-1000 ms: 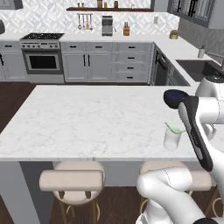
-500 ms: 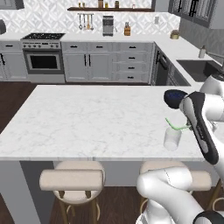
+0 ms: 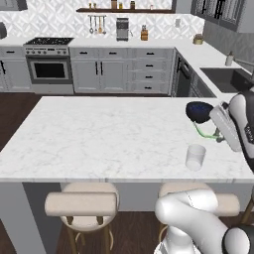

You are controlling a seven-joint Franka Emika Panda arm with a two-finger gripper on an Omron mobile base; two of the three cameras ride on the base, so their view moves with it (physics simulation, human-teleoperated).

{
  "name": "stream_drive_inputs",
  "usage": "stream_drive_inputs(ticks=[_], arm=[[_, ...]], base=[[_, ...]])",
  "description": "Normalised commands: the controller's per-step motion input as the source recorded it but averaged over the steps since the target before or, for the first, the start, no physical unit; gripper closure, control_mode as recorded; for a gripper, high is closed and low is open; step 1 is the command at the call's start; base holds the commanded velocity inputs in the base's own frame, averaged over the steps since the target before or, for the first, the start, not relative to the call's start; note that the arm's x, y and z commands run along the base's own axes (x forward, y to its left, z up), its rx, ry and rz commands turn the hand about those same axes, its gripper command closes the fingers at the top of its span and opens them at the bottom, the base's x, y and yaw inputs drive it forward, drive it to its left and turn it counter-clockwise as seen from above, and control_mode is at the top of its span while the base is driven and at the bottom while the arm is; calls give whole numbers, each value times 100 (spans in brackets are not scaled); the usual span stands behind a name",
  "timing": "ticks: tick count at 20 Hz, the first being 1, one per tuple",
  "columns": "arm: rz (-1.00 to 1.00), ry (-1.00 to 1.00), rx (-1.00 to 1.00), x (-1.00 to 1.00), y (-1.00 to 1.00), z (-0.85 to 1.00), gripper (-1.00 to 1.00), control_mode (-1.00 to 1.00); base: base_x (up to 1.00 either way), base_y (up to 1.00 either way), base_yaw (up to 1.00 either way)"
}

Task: Take a straw from the drawer in front and place it inside the glass cup on the dining counter.

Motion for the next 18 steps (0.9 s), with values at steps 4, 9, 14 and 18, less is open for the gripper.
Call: stream_drive_inputs(ticks=[4, 9, 14, 18], arm=[[0, 0, 13, 0, 4, 12, 100, -100], [0, 0, 5, 0, 10, 0, 100, -100], [3, 0, 4, 2, 4, 0, 100, -100], [11, 1, 9, 7, 1, -5, 100, -100]], base=[[0, 0, 0], [0, 0, 0], [0, 0, 0], [0, 0, 0]])
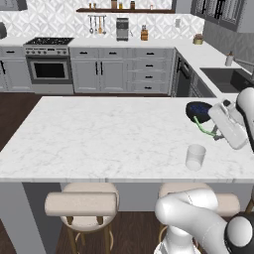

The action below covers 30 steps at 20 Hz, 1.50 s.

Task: Take a straw from the drawer in front and place it inside the glass cup on the dining counter.

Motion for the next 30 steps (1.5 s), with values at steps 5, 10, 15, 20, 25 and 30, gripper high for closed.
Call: stream_drive_inputs(ticks=[5, 10, 15, 20, 25, 30], arm=[[10, 2, 27, 0, -8, -1, 100, -100], [3, 14, 32, 17, -6, 0, 100, -100], [6, 11, 14, 3, 0, -17, 100, -100], [7, 10, 18, 26, 0, -24, 100, -100], [8, 0, 15, 5, 1, -9, 100, -100], [1, 4, 15, -1, -3, 0, 100, -100]], base=[[0, 0, 0], [0, 0, 0], [0, 0, 0], [0, 0, 0], [0, 0, 0], [0, 0, 0]])
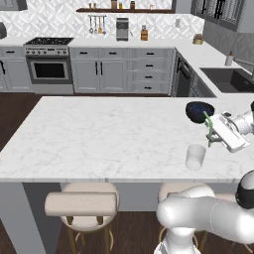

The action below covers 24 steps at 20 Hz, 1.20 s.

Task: Take a straw from the drawer in front and place it inside the glass cup on the dining counter.

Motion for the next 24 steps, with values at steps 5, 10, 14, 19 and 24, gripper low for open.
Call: stream_drive_inputs(ticks=[5, 10, 14, 19, 24], arm=[[0, 15, 11, 9, 0, -4, 100, -100], [0, 9, 9, 1, -2, -3, 100, -100], [0, 1, 1, -3, -4, 0, 100, -100], [0, 6, 1, 0, -6, -4, 100, -100], [0, 16, 3, 0, -8, -8, 100, -100]], base=[[0, 0, 0], [0, 0, 0], [0, 0, 0], [0, 0, 0], [0, 0, 0]])
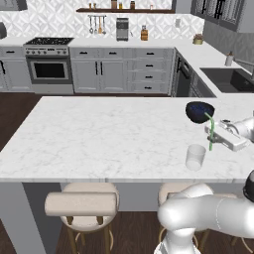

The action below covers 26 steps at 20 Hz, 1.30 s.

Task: Take a straw from the drawer in front and place it inside the glass cup on the dining counter.

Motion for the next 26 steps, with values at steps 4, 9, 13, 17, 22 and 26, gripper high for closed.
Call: stream_drive_inputs(ticks=[4, 9, 13, 17, 22, 26], arm=[[0, 11, 3, 1, 0, -10, 100, -100], [0, 5, 0, 5, 0, -12, 100, -100], [0, 0, 0, 2, 0, -3, 100, -100], [0, 0, 0, 0, 0, -2, 100, -100], [0, 0, 0, 0, 0, -6, 100, -100], [0, 1, 0, 0, 0, -9, 100, -100]], base=[[0, 0, 0], [0, 0, 0], [0, 0, 0], [0, 0, 0], [0, 0, 0], [0, 0, 0]])
